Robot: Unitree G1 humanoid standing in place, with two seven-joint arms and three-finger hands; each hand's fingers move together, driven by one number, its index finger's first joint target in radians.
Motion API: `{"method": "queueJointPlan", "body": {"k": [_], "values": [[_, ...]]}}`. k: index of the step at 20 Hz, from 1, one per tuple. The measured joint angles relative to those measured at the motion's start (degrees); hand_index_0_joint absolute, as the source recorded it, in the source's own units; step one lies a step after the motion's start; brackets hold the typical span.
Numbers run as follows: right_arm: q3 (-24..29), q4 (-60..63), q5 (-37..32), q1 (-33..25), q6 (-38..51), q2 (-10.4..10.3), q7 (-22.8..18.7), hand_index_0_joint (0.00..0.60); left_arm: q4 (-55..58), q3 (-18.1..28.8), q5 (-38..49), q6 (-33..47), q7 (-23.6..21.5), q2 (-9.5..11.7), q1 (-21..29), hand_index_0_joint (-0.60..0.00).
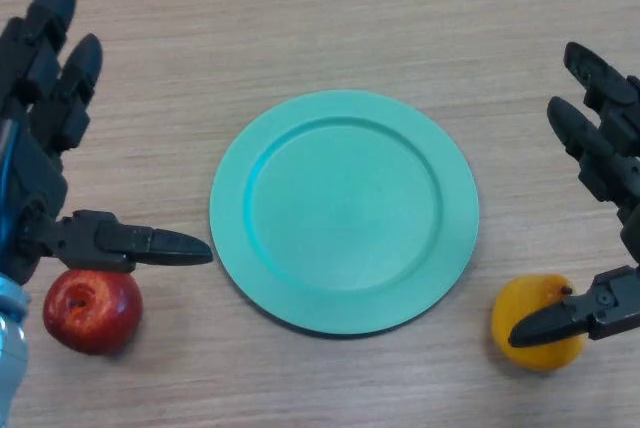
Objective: Pick up the yellow pear and place it on the plate
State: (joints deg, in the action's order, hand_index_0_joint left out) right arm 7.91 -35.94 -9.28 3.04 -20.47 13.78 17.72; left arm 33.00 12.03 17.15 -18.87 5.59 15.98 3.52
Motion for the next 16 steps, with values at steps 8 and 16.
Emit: {"method": "queueJointPlan", "body": {"k": [8,16], "values": [[0.0,0.8,0.0,0.8,2.2,0.0,0.0,0.0,0.0,0.0,0.0,0.0,-0.7,-0.1,-0.2,0.0],[0.6,7.8,7.4,6.1,14.0,-1.6,0.6,0.0,-0.4,-0.9,0.0,0.0,-0.8,-0.4,-0.1,0.0]]}}
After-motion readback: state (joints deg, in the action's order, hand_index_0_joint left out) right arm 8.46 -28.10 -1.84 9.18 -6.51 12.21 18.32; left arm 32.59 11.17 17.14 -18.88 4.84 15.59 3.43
